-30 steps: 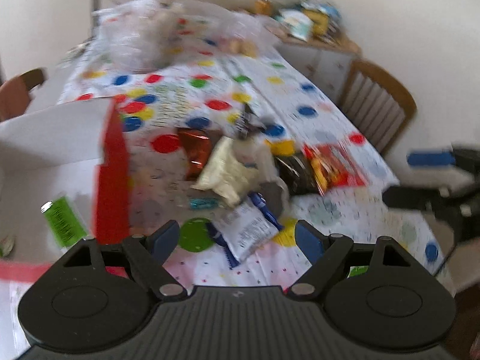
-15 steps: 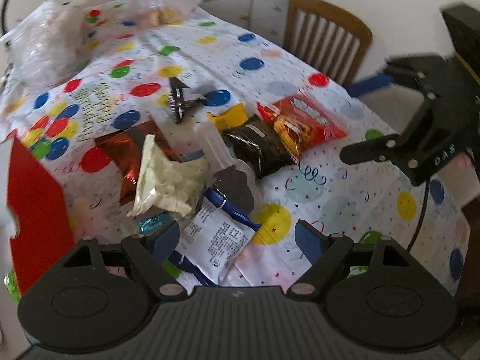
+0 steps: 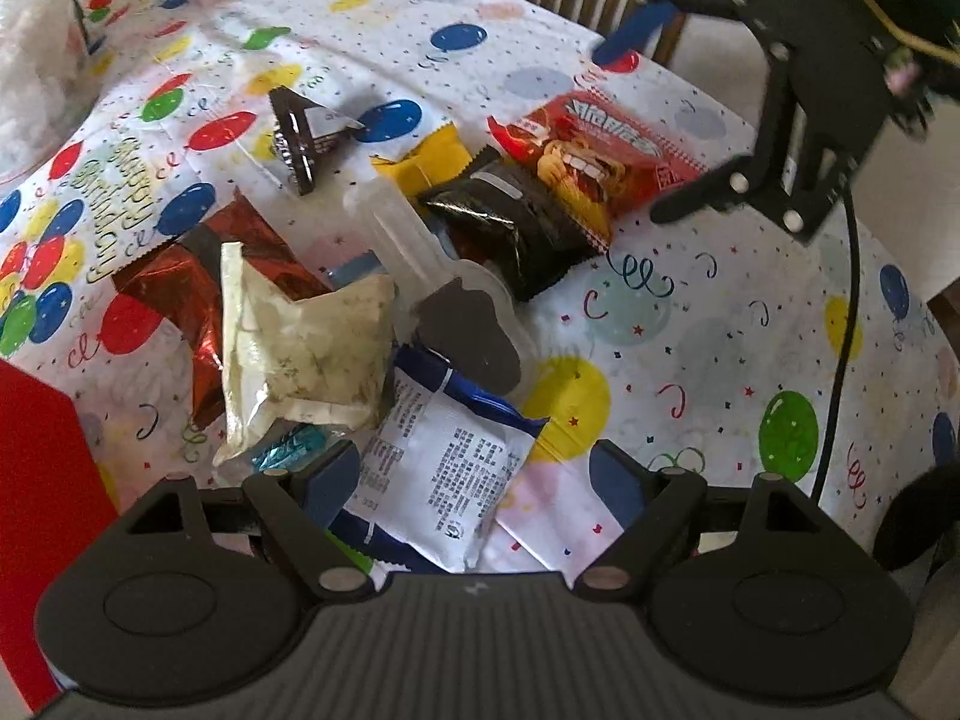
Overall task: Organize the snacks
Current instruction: 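Grasp the red chip bag with the right tool while the left tool grasps the white-blue wrapper, then lift both packets and carry them over the cardboard box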
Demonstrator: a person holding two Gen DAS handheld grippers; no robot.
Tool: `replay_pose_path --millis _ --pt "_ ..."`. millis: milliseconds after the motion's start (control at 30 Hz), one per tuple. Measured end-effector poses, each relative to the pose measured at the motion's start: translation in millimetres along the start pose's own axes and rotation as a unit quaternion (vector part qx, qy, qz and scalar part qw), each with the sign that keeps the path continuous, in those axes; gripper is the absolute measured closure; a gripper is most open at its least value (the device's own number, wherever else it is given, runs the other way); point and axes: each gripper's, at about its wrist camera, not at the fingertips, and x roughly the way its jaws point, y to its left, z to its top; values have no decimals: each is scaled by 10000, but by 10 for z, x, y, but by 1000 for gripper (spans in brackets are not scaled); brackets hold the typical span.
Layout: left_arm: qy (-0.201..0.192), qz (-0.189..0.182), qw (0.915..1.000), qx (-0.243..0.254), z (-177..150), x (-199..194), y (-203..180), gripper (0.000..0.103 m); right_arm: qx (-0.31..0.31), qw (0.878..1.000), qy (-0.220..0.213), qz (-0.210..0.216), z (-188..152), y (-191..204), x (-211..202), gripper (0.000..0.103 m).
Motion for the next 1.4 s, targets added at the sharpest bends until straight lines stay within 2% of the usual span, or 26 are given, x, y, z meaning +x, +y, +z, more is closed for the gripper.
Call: replay_pose_path --millis 200,467,600,700,933,1067,1233,1400 --pt "247 -32 9994 239 54 86 48 19 -810 9957 365 270 99 -70 214 2" --pt "460 -40 9985 285 88 234 117 19 -1035 9919 551 497 119 -120 437 5" --pt "399 -13 9988 266 80 240 114 19 -971 9921 499 617 123 -141 471 7" --pt "342 28 9993 172 73 233 112 20 -746 9930 508 756 100 -189 478 10" --pt "169 233 9995 -125 41 176 69 37 -178 9951 380 894 -34 -191 382 30" --pt "95 330 9989 -326 5 133 13 48 158 9966 302 748 -149 -59 286 32" --pt "55 567 9961 -669 -41 103 -59 50 659 9963 244 504 -271 187 170 33" --pt "28 767 9882 -1323 -100 73 -57 50 1466 9885 214 302 -337 353 91 34"
